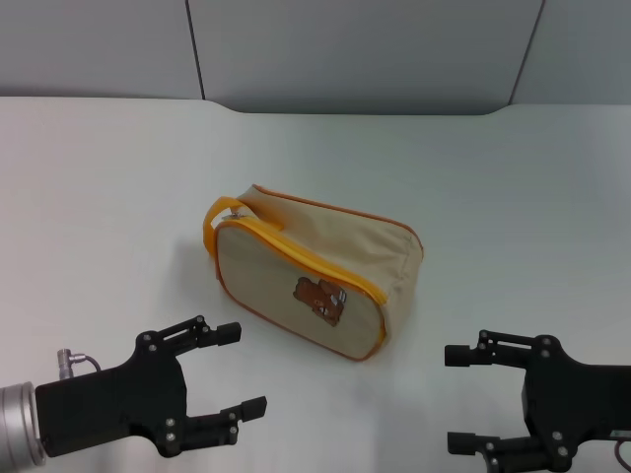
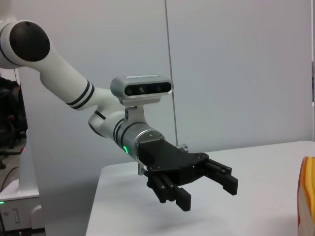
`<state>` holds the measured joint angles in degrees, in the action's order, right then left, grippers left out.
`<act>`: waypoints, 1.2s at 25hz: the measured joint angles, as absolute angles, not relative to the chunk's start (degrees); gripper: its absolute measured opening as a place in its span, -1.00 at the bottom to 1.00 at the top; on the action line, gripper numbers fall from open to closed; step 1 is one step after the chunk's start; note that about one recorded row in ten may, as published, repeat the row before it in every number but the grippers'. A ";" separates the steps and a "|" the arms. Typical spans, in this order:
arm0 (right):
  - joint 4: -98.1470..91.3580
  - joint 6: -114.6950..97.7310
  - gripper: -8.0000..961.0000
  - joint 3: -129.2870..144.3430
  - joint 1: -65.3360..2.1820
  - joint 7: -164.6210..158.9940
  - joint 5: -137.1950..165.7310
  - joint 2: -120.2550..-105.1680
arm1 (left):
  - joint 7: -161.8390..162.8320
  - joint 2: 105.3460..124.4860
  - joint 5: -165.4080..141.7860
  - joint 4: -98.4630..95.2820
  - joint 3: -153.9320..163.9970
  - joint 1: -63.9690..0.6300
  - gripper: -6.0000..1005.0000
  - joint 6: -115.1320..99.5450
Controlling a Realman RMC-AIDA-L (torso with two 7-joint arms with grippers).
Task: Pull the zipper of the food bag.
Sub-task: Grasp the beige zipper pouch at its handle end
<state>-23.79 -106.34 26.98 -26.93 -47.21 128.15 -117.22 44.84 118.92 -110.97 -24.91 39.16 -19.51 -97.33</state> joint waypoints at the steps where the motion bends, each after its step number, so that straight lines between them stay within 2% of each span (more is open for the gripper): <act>1: -23.79 -106.34 0.70 26.98 -26.93 -47.21 128.15 -117.22 | 44.38 118.92 -110.86 -24.74 39.14 -19.51 0.64 -97.26; 9: -23.83 -105.46 0.70 26.98 -26.97 -47.18 128.15 -117.51 | 34.28 118.91 -99.99 -19.21 33.09 -18.79 0.57 -86.98; 21: -23.82 -105.34 0.70 26.97 -26.93 -47.13 128.14 -117.59 | 29.55 119.16 -97.43 -11.28 33.74 -30.00 0.47 -71.59; 30: -23.72 -103.64 0.70 26.89 -26.94 -47.10 128.04 -117.96 | 26.84 119.19 -97.40 -7.74 32.84 -31.76 0.40 -69.31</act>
